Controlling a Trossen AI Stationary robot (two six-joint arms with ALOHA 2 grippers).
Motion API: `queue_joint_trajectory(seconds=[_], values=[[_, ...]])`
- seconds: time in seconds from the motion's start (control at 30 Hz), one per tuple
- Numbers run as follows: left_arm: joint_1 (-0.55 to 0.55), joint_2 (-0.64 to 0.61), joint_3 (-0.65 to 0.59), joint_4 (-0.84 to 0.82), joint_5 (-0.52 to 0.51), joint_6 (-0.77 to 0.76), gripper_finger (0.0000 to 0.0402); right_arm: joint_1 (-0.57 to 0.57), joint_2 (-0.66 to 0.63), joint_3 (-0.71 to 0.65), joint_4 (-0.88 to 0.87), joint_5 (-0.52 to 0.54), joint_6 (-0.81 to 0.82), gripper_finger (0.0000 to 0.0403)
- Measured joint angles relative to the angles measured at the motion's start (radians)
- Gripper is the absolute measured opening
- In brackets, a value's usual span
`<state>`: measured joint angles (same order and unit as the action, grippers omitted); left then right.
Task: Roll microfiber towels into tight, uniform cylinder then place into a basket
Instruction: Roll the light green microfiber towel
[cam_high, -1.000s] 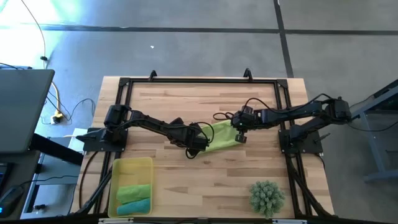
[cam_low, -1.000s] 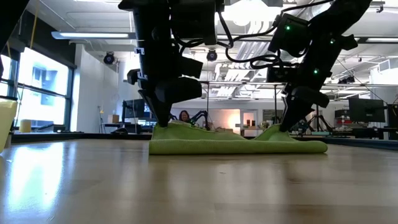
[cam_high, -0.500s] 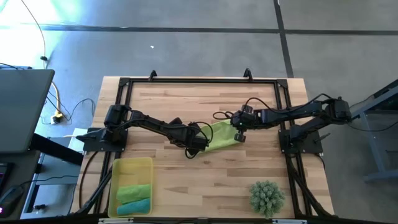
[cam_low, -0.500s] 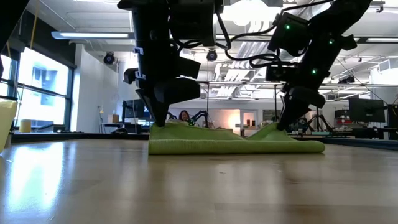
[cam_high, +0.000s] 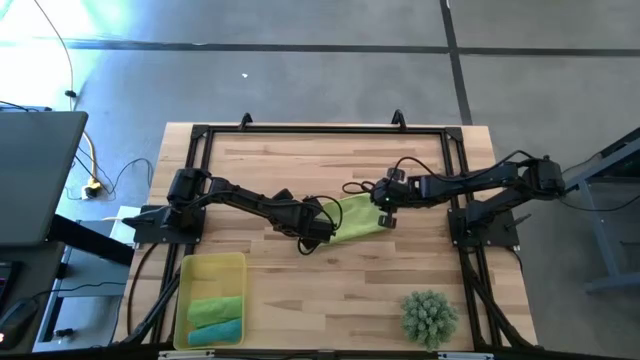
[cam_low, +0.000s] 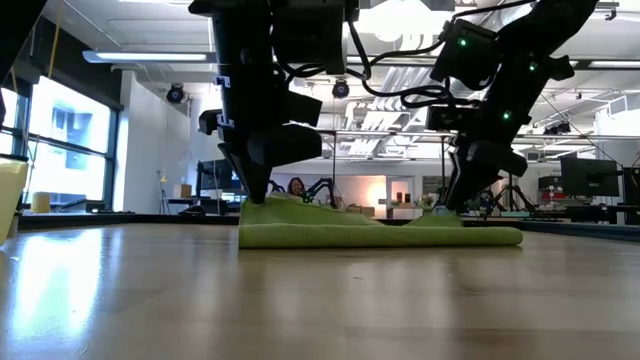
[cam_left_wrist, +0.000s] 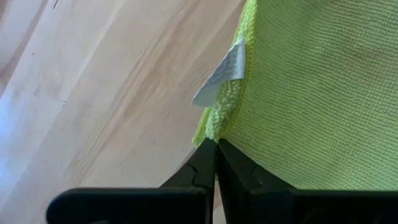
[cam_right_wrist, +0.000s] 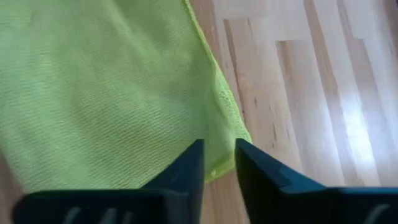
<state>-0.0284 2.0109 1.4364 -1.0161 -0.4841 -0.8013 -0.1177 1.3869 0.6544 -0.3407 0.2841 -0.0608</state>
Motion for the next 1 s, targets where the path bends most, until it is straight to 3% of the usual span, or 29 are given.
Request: queue_joint_trajectory(seconds=[0.23,0.43,0.6,0.87,1.0], values=[[0.002,0.000,0.000,0.000,0.001,0.008,0.0000,0.000,-0.001,0.074,-0.161,-0.007,0.108,0.0143],[0.002,0.000,0.000,0.001,0.001,0.036,0.0000,0.001,-0.001,0.062,-0.091,-0.170,0.181,0.0144],[0.002,0.000,0.000,0.001,0.001,0.055,0.0006,0.001,-0.001,0.000,-0.034,-0.189,0.252,0.0142],[0.002,0.000,0.000,0.001,-0.012,0.074,0.0059,0.026,-0.001,-0.061,0.020,-0.189,0.289,0.0142],[0.002,0.000,0.000,0.000,-0.067,0.072,0.0097,0.041,-0.001,-0.065,0.025,-0.190,0.307,0.0142]])
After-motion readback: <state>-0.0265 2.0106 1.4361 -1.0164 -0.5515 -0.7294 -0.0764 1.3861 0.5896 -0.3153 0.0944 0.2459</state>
